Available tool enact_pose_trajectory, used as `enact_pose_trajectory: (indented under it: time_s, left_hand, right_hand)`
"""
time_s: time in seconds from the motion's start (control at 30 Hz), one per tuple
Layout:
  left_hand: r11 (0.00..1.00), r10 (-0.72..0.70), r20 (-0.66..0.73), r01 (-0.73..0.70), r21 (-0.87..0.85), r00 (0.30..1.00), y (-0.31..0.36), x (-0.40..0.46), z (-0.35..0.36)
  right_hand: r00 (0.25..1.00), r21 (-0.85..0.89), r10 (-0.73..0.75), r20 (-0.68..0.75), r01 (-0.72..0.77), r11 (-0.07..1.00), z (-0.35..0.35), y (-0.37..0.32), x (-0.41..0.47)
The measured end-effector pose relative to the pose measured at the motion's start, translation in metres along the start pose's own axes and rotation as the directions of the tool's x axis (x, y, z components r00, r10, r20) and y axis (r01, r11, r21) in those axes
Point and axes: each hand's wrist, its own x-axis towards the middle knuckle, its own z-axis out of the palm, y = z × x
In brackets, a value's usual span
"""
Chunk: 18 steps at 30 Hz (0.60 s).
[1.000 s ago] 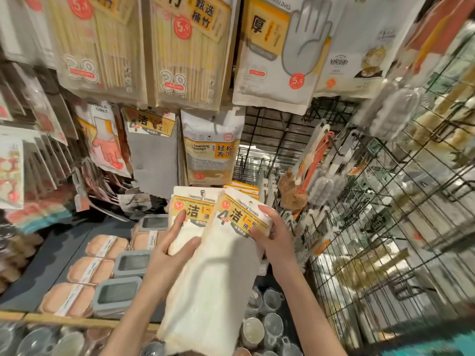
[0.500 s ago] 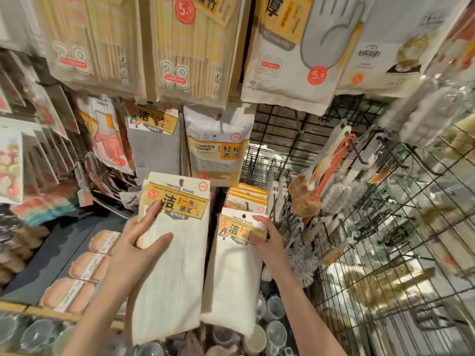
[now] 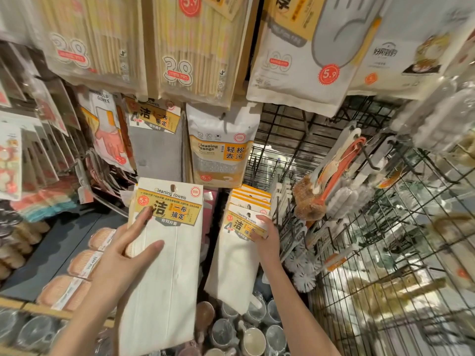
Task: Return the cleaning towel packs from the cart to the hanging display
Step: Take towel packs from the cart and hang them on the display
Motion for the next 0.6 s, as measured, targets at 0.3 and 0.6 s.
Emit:
enact_pose_trajectory:
  time_s: [0.3,0.6]
  left_hand:
    - [0.995,0.068,0.036,-0.065,-0.078,0.997,0.004,0.001,0.009]
    - [0.986,0.031,0.093,-0.015,-0.166,0.995,0.006,-0.005,0.013]
  right_hand:
    - [1.0,-0.135,0.025,0.012,-0.023,0.991,0.002,-0.009,0.021]
    - [0.994,-0.243,0.098,0.056,-0.082,0.967,0.004,-0.019,0.035]
